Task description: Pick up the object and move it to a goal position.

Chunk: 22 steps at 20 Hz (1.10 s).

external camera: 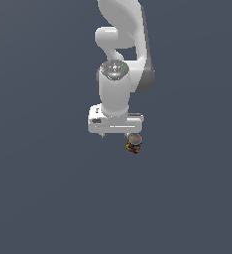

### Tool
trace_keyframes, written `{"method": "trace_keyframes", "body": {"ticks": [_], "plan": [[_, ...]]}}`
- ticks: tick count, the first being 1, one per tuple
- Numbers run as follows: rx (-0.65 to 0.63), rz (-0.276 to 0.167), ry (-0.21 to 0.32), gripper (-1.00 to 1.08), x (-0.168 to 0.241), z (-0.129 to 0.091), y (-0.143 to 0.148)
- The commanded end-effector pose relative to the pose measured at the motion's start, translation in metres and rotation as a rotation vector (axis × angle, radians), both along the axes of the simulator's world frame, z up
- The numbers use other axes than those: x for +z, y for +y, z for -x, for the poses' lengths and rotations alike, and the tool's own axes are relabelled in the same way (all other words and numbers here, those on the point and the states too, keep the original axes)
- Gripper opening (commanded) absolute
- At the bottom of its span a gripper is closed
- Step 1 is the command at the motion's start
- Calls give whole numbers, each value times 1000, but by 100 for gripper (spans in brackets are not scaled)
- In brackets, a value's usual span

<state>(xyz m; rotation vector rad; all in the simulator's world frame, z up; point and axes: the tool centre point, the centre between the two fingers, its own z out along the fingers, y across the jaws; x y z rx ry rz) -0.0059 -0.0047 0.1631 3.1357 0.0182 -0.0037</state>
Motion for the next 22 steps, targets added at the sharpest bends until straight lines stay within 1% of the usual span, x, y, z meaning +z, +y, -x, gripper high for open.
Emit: {"method": "trace_keyframes", "body": {"ticks": [1,4,8,11,17,22], "plan": [[0,0,0,100,0,0,0],[6,4,7,100,-2,1,-3],[27,16,32,100,-8,6,-11],[33,19,37,100,-10,7,-14],[16,17,34,100,-11,7,-9],[-25,16,29,100,-15,8,2]]}}
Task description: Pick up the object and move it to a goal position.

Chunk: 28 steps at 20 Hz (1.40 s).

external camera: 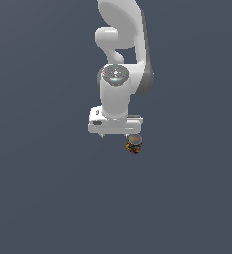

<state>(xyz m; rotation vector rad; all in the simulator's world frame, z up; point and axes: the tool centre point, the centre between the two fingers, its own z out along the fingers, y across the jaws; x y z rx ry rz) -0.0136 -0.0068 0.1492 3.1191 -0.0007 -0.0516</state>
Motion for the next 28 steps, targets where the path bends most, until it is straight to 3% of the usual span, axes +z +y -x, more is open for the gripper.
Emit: {"method": "trace_keyframes", "body": {"ticks": [1,18,28], "plan": [[-24,-1,-3,100,-3,1,7],[-308,-10,-30,100,-32,18,77],[-400,-15,-37,100,-40,26,98]]}}
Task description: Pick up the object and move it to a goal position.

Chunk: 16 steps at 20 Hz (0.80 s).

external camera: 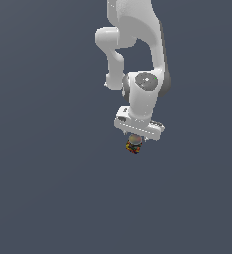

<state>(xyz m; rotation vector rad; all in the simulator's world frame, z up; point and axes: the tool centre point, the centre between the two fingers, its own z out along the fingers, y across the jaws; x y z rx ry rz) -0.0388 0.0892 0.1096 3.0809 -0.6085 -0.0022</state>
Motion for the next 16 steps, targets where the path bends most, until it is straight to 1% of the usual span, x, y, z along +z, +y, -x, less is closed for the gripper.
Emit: {"method": "trace_keyframes", "body": {"ticks": [1,9,16], "plan": [[-14,-1,-1,100,-1,1,3],[-15,-1,-1,100,-7,1,3],[-18,-1,-2,100,-38,3,3]]}}
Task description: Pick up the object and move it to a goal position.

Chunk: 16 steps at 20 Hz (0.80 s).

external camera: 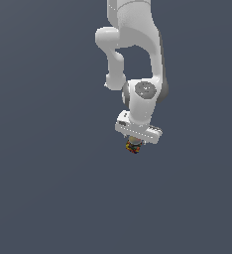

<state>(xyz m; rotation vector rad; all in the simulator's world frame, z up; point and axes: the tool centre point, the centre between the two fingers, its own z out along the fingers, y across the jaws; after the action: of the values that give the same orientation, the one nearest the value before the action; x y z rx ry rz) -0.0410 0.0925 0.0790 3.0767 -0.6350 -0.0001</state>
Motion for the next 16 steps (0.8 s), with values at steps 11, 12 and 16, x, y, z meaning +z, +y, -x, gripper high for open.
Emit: {"method": "trace_keyframes", "body": {"ticks": [11,12,16], "plan": [[-2,0,0,-100,-21,-1,0],[-2,0,0,-100,-21,-1,0],[-2,0,0,-100,-21,-1,0]]}}
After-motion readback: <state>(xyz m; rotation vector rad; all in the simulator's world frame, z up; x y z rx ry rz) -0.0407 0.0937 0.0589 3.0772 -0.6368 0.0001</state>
